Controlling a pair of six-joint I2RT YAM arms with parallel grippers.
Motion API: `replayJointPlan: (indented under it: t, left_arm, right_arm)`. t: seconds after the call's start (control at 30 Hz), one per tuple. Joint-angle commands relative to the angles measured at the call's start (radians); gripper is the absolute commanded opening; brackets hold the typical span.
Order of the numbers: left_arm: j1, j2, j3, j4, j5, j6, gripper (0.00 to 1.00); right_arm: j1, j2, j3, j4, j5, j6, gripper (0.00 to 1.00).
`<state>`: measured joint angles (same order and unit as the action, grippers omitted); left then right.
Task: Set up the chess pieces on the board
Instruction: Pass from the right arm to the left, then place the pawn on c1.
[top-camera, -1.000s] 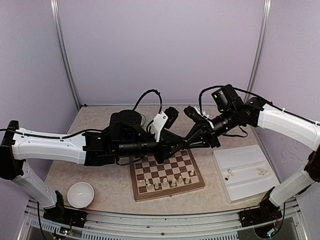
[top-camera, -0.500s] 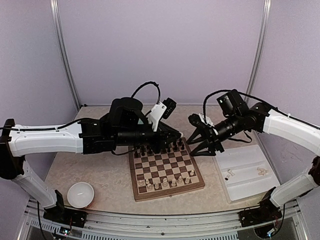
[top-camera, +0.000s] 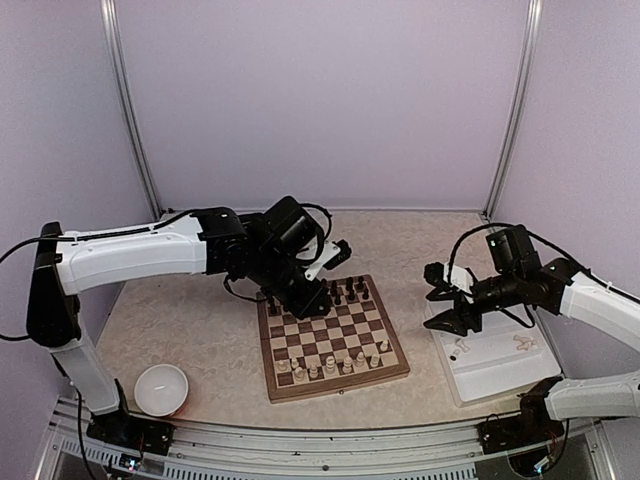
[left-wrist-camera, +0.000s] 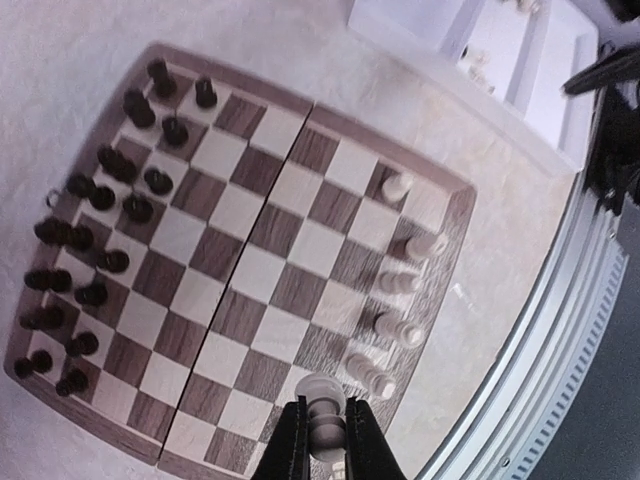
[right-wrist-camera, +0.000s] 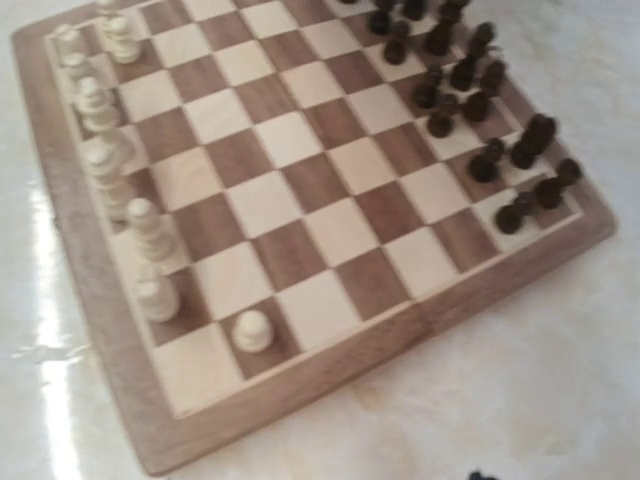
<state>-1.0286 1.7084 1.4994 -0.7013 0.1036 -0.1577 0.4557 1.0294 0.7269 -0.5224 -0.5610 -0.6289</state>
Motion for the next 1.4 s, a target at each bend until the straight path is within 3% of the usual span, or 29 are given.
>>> replayJointPlan:
  t: [0.0, 0.43, 1.37]
  left_arm:
    - [0.007, 0.061, 0.041, -0.162, 0.021, -0.011, 0.04]
    - [-0.002, 0.227, 0.085, -0.225, 0.012, 0.022, 0.06]
    - [-0.016, 0.298, 0.061, -0.246, 0.084, 0.040, 0.08]
  right_arm:
    - [-0.020, -0.011, -0.018, 0.089, 0.036, 0.019, 0.63]
    - [-0.022, 0.018, -0.020, 0.084, 0.033, 0.007, 0.63]
    - [-0.022, 0.020, -0.020, 0.083, 0.030, 0.002, 0.63]
